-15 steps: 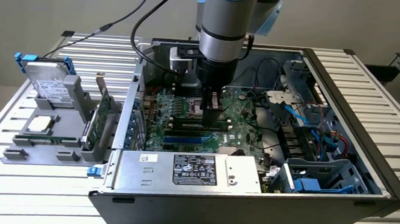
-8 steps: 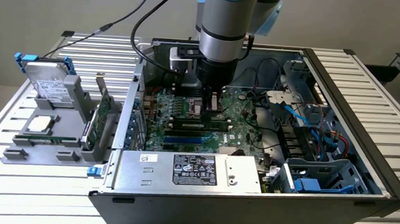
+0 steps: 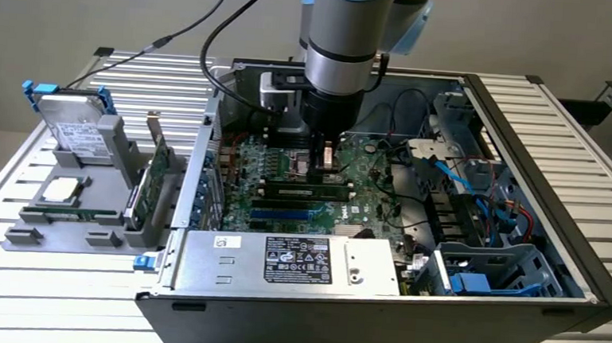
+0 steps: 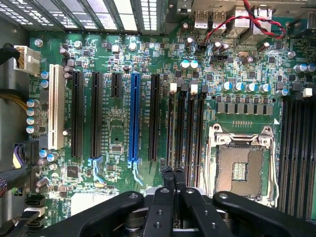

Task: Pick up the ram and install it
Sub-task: 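Press down the ram until it locks into place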

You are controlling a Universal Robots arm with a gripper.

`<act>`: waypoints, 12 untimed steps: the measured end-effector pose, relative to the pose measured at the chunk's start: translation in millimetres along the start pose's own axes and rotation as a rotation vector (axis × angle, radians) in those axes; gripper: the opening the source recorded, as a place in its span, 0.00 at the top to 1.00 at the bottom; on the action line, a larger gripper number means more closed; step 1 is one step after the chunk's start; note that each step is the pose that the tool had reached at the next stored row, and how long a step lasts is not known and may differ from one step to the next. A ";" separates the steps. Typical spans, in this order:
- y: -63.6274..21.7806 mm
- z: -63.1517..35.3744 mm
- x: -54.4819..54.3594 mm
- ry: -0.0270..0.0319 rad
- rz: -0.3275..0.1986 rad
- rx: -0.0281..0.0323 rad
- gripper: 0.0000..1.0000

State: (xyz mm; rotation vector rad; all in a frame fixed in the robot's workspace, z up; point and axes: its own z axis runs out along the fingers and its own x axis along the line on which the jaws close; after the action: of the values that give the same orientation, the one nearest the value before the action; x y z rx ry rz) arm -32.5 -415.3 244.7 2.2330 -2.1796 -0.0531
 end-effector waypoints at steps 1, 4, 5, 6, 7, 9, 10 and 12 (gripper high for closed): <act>-2.6 -0.1 0.0 0.0000 0.000 0.0000 0.90; -15.2 -0.6 0.4 0.0000 0.000 -0.0004 0.90; -19.5 -0.8 0.5 0.0000 0.000 -0.0006 0.90; -24.0 -0.9 0.6 -0.0001 0.000 -0.0010 0.90; -27.5 -1.0 0.7 -0.0001 0.000 -0.0012 0.90; -29.2 -0.6 0.6 -0.0003 0.000 -0.0013 0.90; -29.3 0.6 0.6 -0.0003 0.000 -0.0013 0.90; -29.4 4.1 0.6 0.0000 0.000 -0.0014 0.90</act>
State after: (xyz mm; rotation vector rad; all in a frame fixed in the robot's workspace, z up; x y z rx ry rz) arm -3.3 -415.1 239.5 2.2322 -2.1791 -0.0546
